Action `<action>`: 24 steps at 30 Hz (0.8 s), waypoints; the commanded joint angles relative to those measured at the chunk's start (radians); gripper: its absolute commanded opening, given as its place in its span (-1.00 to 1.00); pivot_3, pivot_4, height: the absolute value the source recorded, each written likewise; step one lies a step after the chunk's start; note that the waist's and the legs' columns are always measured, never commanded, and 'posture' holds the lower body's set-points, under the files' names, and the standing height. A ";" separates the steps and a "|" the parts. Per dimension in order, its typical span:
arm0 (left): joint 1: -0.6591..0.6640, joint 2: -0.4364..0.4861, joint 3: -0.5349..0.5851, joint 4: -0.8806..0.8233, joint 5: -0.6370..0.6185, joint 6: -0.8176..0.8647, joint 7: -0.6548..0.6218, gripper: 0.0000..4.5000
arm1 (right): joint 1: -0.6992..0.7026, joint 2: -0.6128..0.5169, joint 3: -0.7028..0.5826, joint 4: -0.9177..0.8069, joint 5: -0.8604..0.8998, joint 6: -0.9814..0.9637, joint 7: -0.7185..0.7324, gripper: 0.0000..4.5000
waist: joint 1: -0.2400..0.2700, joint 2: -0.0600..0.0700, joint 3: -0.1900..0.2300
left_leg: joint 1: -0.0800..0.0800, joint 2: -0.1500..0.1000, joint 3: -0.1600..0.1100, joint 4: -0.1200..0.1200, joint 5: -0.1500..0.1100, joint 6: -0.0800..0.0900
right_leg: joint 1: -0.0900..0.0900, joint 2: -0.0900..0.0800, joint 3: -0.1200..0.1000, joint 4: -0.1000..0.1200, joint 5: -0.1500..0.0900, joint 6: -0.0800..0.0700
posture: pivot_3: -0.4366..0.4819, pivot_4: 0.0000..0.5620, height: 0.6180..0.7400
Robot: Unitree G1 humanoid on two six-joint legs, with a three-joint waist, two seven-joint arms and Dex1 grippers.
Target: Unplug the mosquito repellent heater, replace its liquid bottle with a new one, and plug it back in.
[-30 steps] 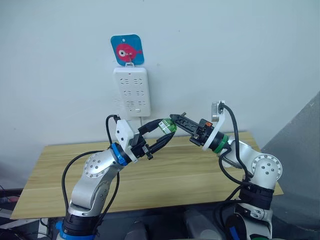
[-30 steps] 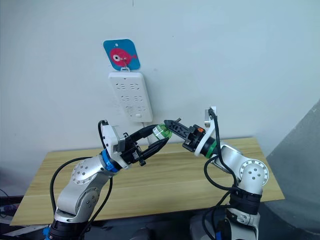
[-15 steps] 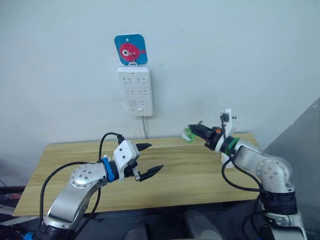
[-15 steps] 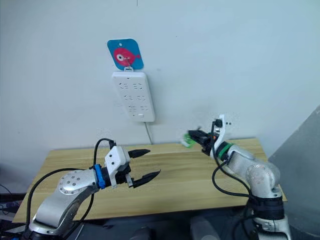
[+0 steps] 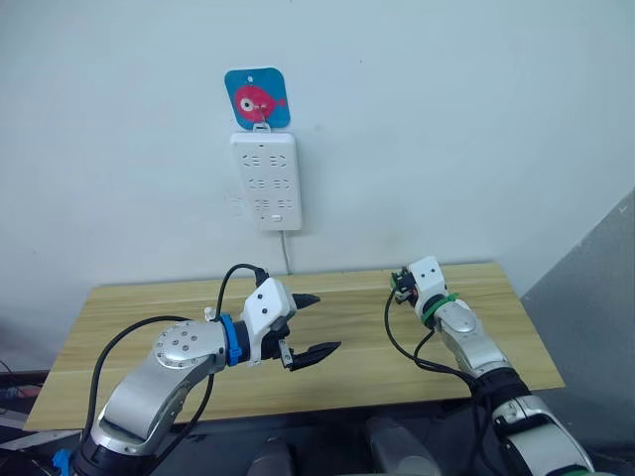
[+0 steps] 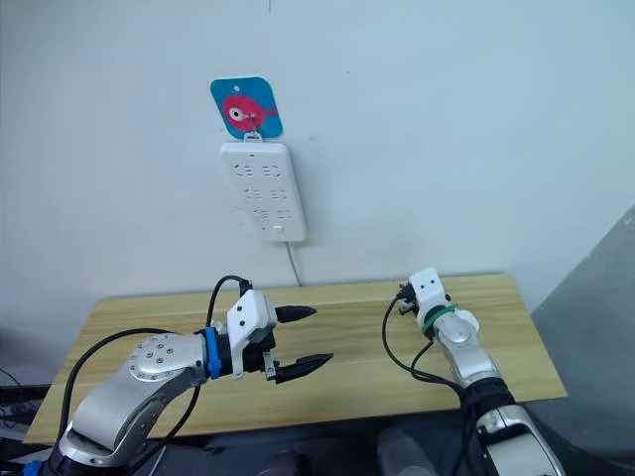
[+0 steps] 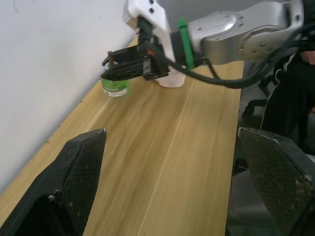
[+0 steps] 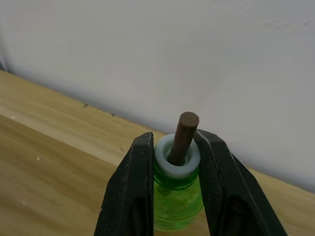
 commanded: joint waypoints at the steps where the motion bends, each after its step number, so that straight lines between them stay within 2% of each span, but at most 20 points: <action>1: -0.008 0.002 0.008 -0.041 -0.013 -0.004 -0.001 1.00 | -0.052 0.024 -0.031 0.111 -0.021 -0.081 0.012 -0.63 | 0.007 0.000 0.001 | 0.001 0.000 0.000 -0.001 0.000 0.000 | 0.001 0.000 0.000 0.000 0.000 0.000 | -0.19 -0.62 0.52; 10: 0.025 -0.043 0.003 -0.037 0.034 -0.080 0.052 1.00 | -0.081 0.057 -0.089 0.269 -0.028 -0.155 0.018 -0.63 | 0.028 0.001 0.006 | 0.005 0.000 0.001 0.000 0.000 0.000 | 0.005 0.000 0.001 0.000 0.000 0.000 | -0.16 -0.59 0.52; 16: 0.028 -0.084 0.010 0.009 0.080 -0.132 0.100 1.00 | -0.063 0.069 -0.136 0.236 -0.007 -0.168 0.050 0.27 | 0.032 0.001 0.007 | 0.008 0.000 0.001 -0.001 0.000 0.000 | 0.008 0.000 0.002 0.000 0.000 0.000 | -0.17 -0.59 0.52; 20: 0.047 -0.111 0.010 0.049 0.097 -0.178 0.113 1.00 | 0.006 0.074 -0.153 0.062 0.016 -0.137 0.072 0.93 | 0.033 0.001 0.007 | 0.008 0.000 0.002 -0.001 0.000 0.000 | 0.007 0.000 0.002 0.000 0.000 0.000 | -0.19 -0.58 0.52; 21: 0.057 -0.120 0.010 0.059 0.105 -0.197 0.119 1.00 | 0.044 0.069 -0.149 -0.023 0.020 -0.119 0.080 0.99 | 0.034 0.001 0.007 | 0.008 0.000 0.001 -0.001 0.000 0.000 | 0.007 0.000 0.002 0.000 0.000 0.000 | -0.20 -0.58 0.52; 24: 0.093 -0.140 0.012 0.085 0.124 -0.256 0.130 1.00 | 0.163 0.043 -0.128 -0.300 0.030 -0.038 0.125 0.99 | 0.037 0.003 0.010 | 0.008 0.000 0.001 -0.003 0.000 0.000 | 0.007 0.000 0.002 0.000 0.000 0.000 | -0.23 -0.53 0.52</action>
